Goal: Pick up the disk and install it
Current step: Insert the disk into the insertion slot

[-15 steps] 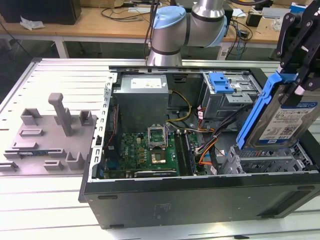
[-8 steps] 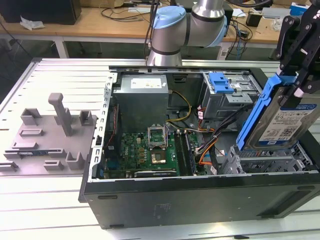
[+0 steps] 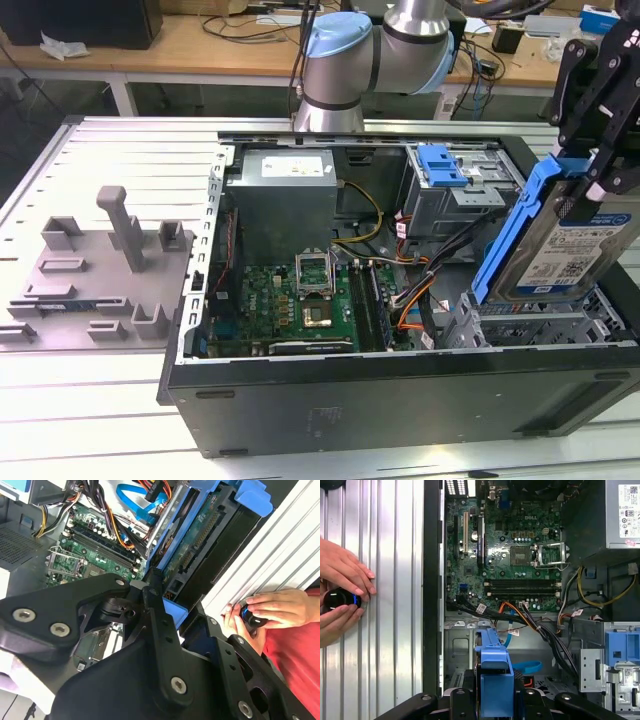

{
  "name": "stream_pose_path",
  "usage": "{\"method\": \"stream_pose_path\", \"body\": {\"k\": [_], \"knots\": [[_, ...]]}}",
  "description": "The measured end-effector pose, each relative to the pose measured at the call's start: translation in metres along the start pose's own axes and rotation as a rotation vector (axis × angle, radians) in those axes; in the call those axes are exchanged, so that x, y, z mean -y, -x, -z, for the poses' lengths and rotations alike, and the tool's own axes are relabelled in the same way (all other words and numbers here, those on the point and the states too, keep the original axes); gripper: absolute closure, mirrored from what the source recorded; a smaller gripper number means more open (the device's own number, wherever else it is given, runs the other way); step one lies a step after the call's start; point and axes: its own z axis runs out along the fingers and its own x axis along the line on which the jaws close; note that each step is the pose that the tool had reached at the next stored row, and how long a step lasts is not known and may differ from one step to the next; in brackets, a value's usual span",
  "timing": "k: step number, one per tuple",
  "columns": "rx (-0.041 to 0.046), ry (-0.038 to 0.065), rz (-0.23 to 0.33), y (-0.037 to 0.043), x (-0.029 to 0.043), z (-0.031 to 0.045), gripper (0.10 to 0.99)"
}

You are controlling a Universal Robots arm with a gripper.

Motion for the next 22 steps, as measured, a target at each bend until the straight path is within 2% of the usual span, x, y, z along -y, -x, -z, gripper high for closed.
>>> {"method": "stream_pose_path", "body": {"k": [22], "knots": [[-0.0001, 0.000, 0.000, -0.0020, 0.0007, -0.0146, 0.722]]}}
